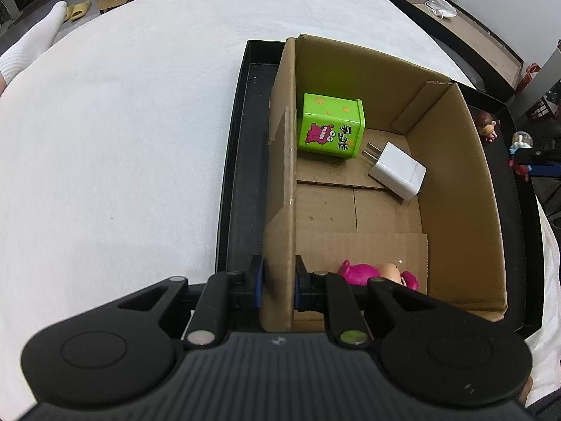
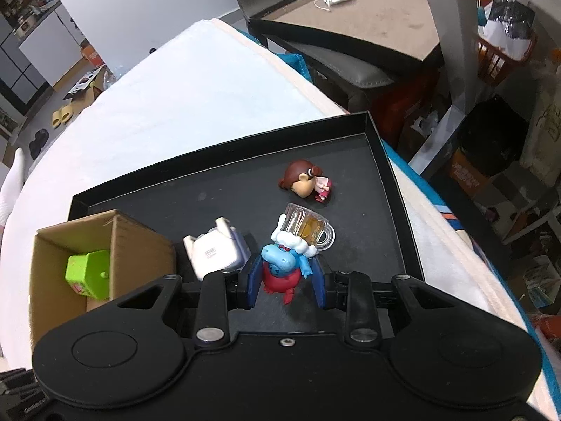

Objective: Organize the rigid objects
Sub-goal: 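Grasp the blue-red figure holding a beer mug with the right tool, then carry the blue-red figure into the box and release with the right tool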

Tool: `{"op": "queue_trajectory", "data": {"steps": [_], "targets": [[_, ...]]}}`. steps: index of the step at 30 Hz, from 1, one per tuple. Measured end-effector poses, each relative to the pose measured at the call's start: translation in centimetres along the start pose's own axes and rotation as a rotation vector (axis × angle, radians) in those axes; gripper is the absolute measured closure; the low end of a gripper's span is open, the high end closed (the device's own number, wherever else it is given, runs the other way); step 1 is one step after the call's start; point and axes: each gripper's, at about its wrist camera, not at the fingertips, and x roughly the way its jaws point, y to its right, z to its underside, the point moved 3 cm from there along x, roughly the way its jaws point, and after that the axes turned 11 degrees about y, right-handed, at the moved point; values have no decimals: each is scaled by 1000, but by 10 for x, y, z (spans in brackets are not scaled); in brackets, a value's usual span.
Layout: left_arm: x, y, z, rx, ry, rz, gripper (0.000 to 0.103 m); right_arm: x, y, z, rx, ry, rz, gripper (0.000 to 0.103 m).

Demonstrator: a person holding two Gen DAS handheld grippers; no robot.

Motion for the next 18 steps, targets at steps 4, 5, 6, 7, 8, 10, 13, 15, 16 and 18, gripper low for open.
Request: {"op": "queue_trajectory", "data": {"steps": [4,5,6,7,8,10,13,15,16,18], "targets": [[-1,0,1,1,2,6,88,-12,-6,-2,-12,13,-2,73],[-1,-1,1,0,2,7,88,-16,-9,-2,-17,17,-3,73],[-1,-1,1,0,2,9,88,-19,-11,-2,-22,21,-4,73],[-1,-1,1,-1,2,11,88,-22,-14,-3,-27,26,-6,73],[-1,-1,1,0,2,13,88,-26,-17,-4,-31,32,-9,73],[-1,-2,1,3,2,16,88,-33,-24,-6,-41,44,-17,73],[-1,-2,0,3,0,21,88,-39,-33,-8,-53,56,-25,73],[0,-3,0,2,-2,25,88,-44,-40,-8,-56,66,-26,73],[0,-3,1,-1,-2,26,88,-46,-43,-9,-59,73,-27,73],[1,-4,1,-2,-2,27,88,-49,-49,-10,-60,76,-33,73]]}}
